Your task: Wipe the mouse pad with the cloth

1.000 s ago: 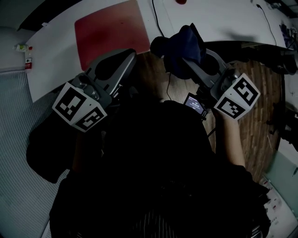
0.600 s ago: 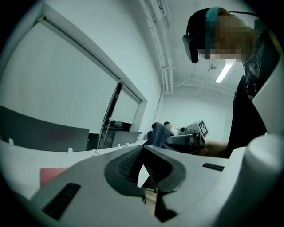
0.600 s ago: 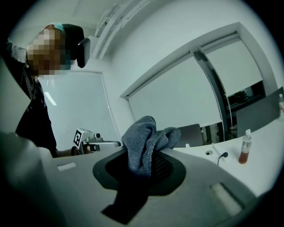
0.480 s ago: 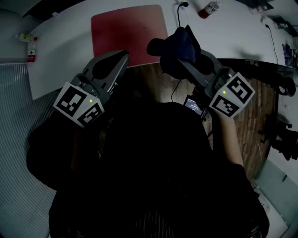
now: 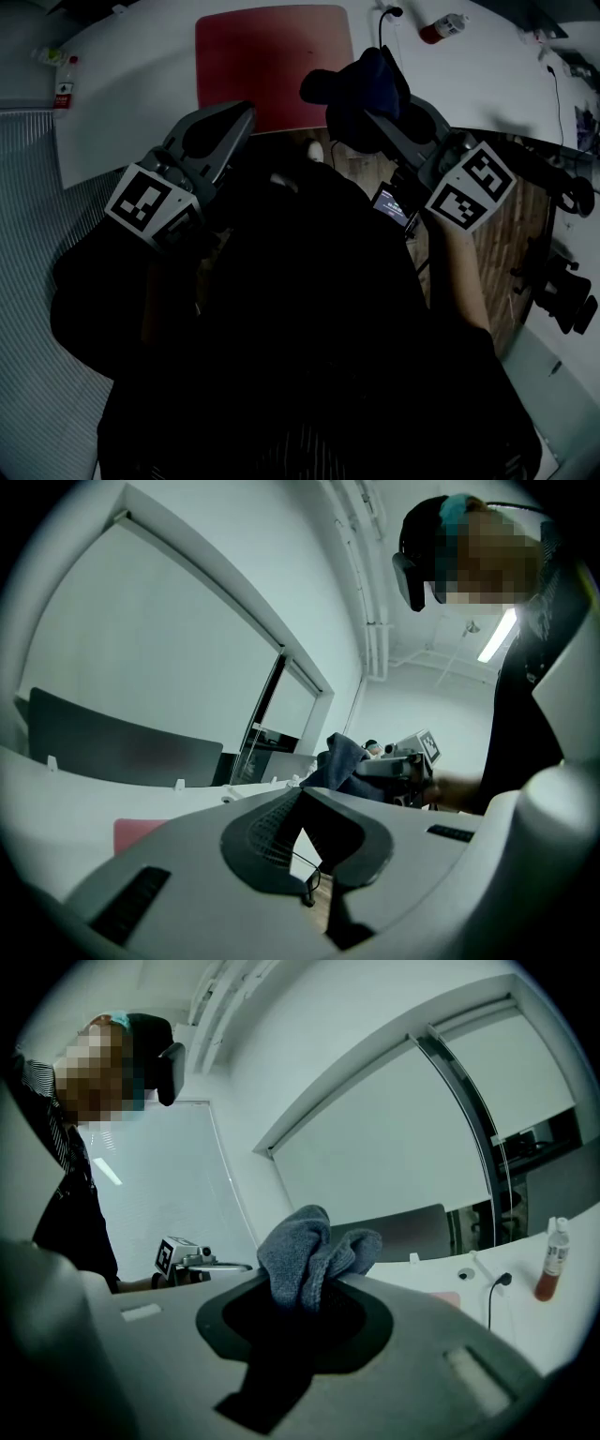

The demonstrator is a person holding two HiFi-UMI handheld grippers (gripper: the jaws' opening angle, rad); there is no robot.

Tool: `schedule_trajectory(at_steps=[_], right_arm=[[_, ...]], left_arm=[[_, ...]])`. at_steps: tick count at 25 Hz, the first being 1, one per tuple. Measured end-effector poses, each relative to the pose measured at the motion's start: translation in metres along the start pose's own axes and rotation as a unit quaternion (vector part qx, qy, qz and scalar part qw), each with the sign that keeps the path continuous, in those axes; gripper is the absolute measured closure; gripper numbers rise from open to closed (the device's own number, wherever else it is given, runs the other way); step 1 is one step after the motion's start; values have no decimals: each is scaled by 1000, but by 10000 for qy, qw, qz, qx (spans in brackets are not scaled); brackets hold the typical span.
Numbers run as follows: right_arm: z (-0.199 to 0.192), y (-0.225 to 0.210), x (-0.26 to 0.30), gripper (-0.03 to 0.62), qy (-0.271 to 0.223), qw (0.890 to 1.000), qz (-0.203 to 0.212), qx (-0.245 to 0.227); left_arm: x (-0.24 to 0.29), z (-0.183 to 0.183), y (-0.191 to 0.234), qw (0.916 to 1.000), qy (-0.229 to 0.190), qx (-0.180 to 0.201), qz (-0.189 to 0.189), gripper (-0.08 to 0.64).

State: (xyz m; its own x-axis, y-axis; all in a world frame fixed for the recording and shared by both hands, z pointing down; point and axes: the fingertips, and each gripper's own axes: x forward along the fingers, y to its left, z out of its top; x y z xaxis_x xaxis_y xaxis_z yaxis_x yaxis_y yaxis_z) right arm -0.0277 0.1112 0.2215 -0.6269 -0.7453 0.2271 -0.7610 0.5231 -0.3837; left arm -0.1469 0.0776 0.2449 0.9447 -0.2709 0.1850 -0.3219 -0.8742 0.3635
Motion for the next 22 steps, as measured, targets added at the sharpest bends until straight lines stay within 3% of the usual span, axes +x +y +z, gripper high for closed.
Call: schedule_trajectory(at_steps=[11,22], right_arm=[[40,-61,63,503,64,9981,617,53],[84,-148,89,503,199,9942,1048,165]], left_arm=[[21,20,59,9975,44,-102,691,554],[104,39,103,9942,113,-538,922,554]])
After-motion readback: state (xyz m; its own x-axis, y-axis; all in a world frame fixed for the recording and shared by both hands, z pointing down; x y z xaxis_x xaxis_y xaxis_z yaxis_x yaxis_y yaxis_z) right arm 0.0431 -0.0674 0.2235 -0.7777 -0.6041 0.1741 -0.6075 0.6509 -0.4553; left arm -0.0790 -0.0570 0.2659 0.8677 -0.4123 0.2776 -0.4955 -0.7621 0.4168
